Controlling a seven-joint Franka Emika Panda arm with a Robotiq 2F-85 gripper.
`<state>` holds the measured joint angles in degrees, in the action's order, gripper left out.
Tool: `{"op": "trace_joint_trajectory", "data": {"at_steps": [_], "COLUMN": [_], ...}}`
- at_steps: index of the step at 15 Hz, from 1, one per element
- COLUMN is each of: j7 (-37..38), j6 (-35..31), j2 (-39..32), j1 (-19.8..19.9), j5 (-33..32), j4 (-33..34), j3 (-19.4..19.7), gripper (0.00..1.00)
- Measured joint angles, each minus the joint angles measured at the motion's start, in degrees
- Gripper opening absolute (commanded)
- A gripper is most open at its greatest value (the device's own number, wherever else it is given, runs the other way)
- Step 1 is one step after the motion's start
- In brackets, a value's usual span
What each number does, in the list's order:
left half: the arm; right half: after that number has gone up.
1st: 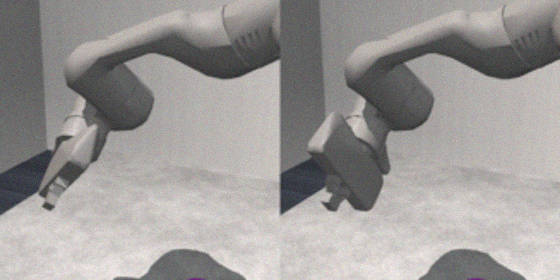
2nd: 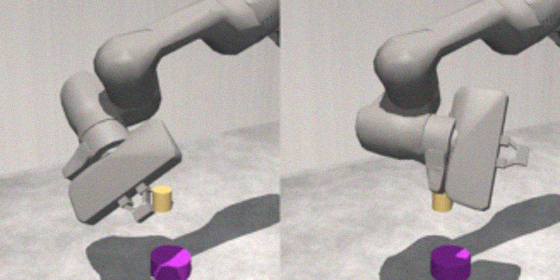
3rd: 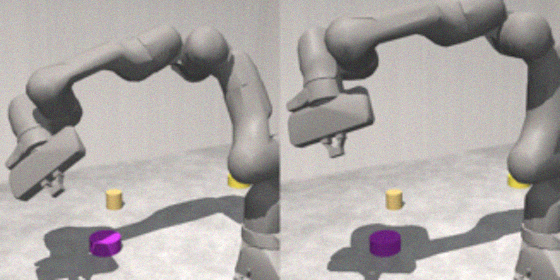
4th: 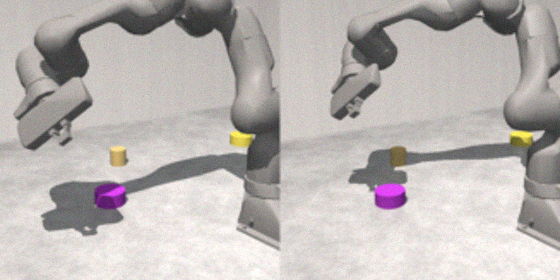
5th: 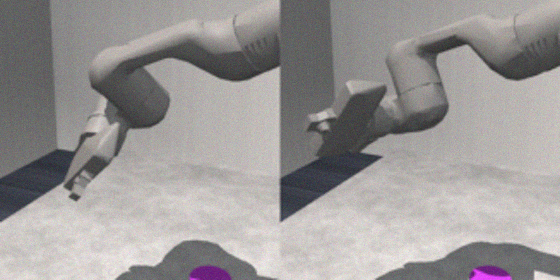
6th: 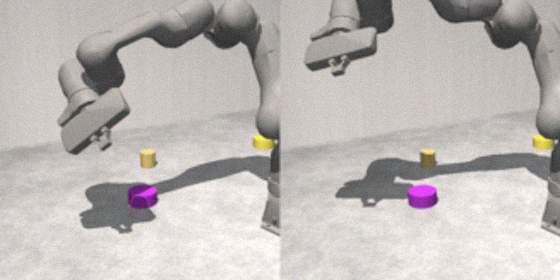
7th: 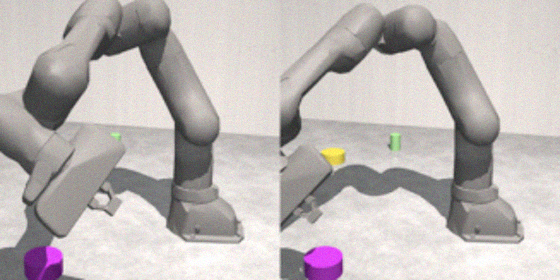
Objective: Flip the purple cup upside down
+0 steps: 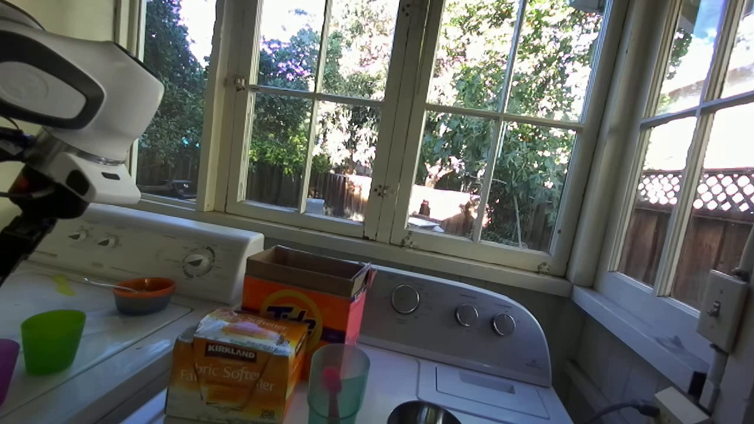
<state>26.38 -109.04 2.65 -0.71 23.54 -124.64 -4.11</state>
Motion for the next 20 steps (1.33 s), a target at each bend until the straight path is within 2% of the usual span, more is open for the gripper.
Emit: {"op": "trace_joint_trajectory", "data": {"at_steps": [5, 13, 20], "j7": [0.94, 1.82, 4.18], "j6": [-3.47, -3.46, -3.46], "j2": [-4.76, -4.83, -8.03], "j1": [-0.04, -0.06, -0.37], "j5": [0.4, 0.06, -0.99], "j4": [0.03, 0.12, 0.08], "j3": [0.07, 0.58, 0.88], "gripper": [1.0, 1.0, 1.0]}}
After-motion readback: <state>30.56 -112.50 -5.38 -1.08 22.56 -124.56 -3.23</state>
